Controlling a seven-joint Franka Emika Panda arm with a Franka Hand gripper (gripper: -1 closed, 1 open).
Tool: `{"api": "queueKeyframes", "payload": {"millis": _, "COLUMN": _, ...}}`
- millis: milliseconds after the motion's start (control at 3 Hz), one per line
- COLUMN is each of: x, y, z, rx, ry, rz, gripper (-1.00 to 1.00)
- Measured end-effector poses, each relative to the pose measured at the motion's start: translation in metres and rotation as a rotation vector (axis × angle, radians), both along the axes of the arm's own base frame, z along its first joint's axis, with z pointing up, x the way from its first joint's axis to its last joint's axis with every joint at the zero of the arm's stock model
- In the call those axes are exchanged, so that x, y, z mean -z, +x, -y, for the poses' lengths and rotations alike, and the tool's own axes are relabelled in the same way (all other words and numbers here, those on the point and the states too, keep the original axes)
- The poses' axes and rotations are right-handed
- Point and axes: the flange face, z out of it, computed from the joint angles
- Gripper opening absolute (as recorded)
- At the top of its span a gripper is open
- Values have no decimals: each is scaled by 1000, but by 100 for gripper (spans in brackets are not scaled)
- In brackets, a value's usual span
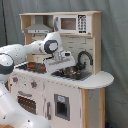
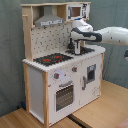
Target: Play with the kitchen
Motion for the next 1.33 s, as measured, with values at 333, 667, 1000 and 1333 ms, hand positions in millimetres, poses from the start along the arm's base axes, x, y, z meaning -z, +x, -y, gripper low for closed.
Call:
{"api": "queueKeyframes", "payload": {"millis": 333, "x": -26, "y": -17, "z": -4, "rx": -1, "ry": 10, "rz": 7, "gripper": -100}}
{"api": "queueKeyframes", "payload": {"millis": 667, "x": -52, "y": -36, "z": -13, "rx": -10, "ry": 20, "rz": 27, "gripper": -100}}
{"api": "queueKeyframes", "payload": {"millis": 1000, "x": -87, "y": -50, "z": -55, "rx": -48, "ry": 25, "rz": 102, "gripper": -100}}
{"api": "queueKeyframes", "payload": {"millis": 1333, "x": -106, "y": -59, "z": -102, "rx": -109, "ry": 31, "rz": 152, "gripper": -100}}
